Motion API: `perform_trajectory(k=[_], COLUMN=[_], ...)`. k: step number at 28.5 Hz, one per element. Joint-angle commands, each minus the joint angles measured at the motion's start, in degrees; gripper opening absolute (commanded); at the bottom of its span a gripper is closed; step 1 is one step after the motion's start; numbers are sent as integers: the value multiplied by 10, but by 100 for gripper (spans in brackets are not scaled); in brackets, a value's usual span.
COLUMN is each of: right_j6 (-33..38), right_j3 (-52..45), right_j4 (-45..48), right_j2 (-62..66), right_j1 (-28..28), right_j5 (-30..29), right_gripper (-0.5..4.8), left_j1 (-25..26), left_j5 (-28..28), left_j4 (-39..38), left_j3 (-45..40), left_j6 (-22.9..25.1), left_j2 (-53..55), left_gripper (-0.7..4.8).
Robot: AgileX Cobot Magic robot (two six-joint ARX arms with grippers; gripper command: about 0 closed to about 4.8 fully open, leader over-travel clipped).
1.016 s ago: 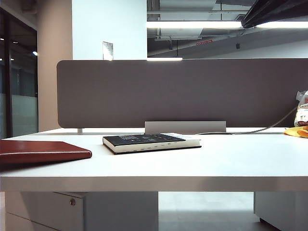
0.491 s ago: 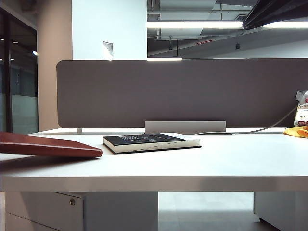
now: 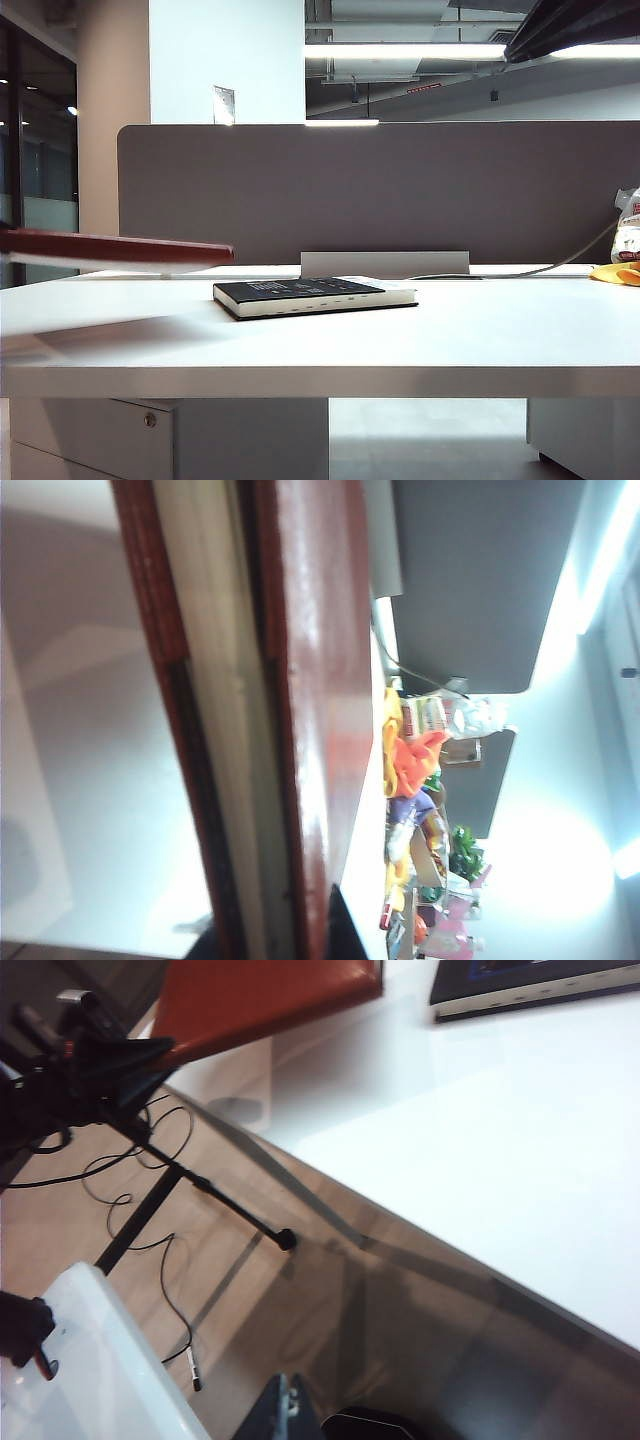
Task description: Pick up the red book and place it on top of the black book.
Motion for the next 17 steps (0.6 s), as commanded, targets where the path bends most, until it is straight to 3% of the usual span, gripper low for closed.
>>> perform_trajectory(k=[1,8,13,17], right_j6=[-4,-3,-3,-4], right_j3=[2,2,2,2], right_j4=[5,5,1,1], right_j2=[-1,-1,-1,-1], right_j1=[0,0,0,0], right_j5=[5,5,5,5], right_gripper=[-1,-1,-1,-1], left_j1=[-23,-98,-115,-142], left_j5=[19,-16,-22,-22], left_j4=[51,11,-77,-83], left_j3=[15,82,143,176], left_j6=[-11,-12,28,28], left_j2=[-3,-3,4,52], left_gripper=[-6,-6,-6,-6])
